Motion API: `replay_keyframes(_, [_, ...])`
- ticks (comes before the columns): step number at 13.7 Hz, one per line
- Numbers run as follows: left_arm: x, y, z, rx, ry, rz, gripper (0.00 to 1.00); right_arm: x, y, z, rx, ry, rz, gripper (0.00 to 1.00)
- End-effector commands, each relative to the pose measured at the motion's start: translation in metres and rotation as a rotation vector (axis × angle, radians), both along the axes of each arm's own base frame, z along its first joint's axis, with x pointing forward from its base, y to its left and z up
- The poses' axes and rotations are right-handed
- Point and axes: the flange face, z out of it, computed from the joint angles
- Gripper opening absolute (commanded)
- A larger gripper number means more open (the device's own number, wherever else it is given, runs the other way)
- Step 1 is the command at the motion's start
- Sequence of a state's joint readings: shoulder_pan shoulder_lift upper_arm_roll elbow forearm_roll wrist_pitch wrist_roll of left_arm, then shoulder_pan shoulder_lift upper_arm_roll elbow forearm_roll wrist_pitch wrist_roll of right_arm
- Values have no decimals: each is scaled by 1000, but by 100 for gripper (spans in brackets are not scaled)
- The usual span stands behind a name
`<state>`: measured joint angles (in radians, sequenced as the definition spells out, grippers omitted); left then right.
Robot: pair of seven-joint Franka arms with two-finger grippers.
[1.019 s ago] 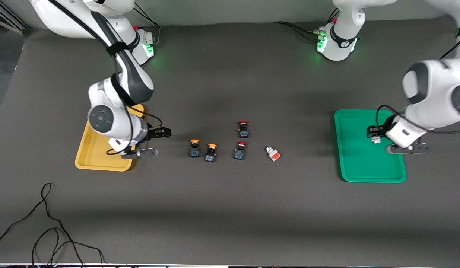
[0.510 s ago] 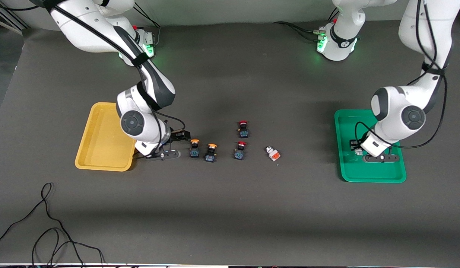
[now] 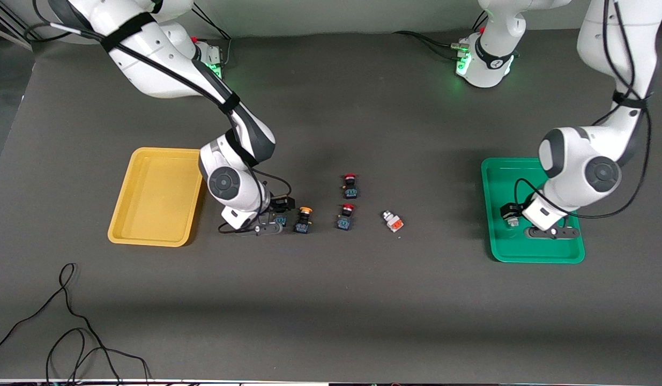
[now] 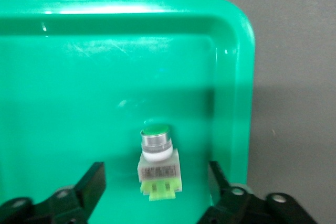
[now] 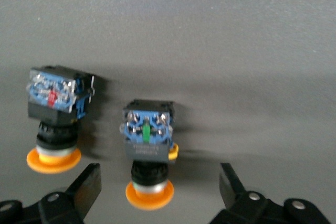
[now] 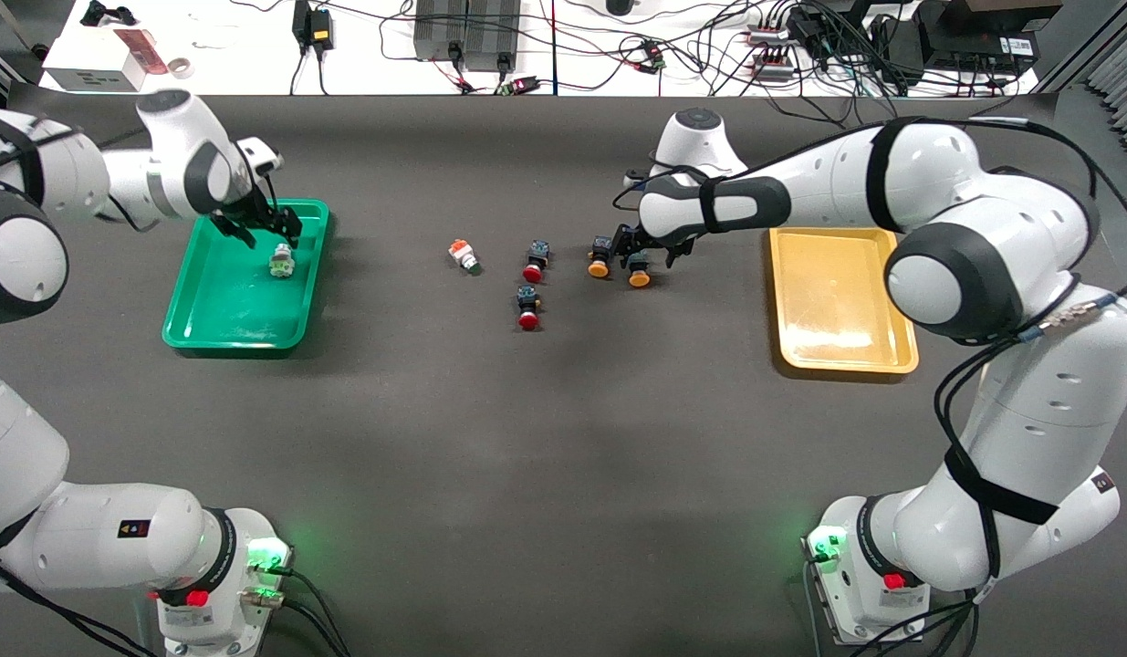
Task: Place green and yellow buttons in trays
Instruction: 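Release the green button while the right gripper grasps the blue button, then carry the blue button while the left gripper reaches the orange button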
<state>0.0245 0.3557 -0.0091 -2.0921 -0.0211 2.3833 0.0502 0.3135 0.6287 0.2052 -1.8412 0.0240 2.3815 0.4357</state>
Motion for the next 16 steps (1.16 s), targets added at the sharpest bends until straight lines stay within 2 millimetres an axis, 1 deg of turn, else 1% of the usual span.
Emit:
replay_keyframes(1, [28,13,83,-2,74,-10,100,14,4,-4,-21,-25,-12,100])
replay_keyframes(2, [37,13,110,-3,96,-10,100,14,4,-4,-21,-25,-14,100])
replay_keyframes(3, [44,15,133,-6,111,-9,100,16,-1,-6,-28,-26,-20,92])
replay_keyframes(4, [48,14,149,-9,113,-7,100,16,-3,-10,-32,-21,-22,84])
replay_keyframes(6, [52,12,169,-18,100,3,100,17,-8,-13,-38,-18,-31,67])
replay_keyframes(7, [54,5,176,-21,94,5,100,18,-8,-13,-39,-20,-30,54])
replay_keyframes(8, [54,-5,181,-24,87,11,100,18,-8,-13,-38,-22,-27,35])
replay_keyframes(9, [54,-21,184,-21,85,38,100,19,-8,-12,-44,-32,-15,14])
replay_keyframes(10, [53,-44,185,-15,85,46,100,19,-8,-12,-60,-45,10,0])
replay_keyframes(11, [50,-73,185,-7,86,55,100,22,-10,-10,-65,-54,18,0])
replay_keyframes(12, [47,-103,184,-1,81,75,100,25,-10,-2,-62,-65,4,0])
replay_keyframes(13, [44,-133,179,8,79,103,100,30,-11,7,-57,-78,0,0])
replay_keyframes(14, [42,-162,175,12,63,128,100,37,-15,28,-51,-99,-11,0])
replay_keyframes(15, [39,-188,166,14,51,156,100,40,-23,46,-56,-101,-22,0])
replay_keyframes(16, [37,-212,160,15,39,188,100,45,-36,66,-65,-94,-34,0])
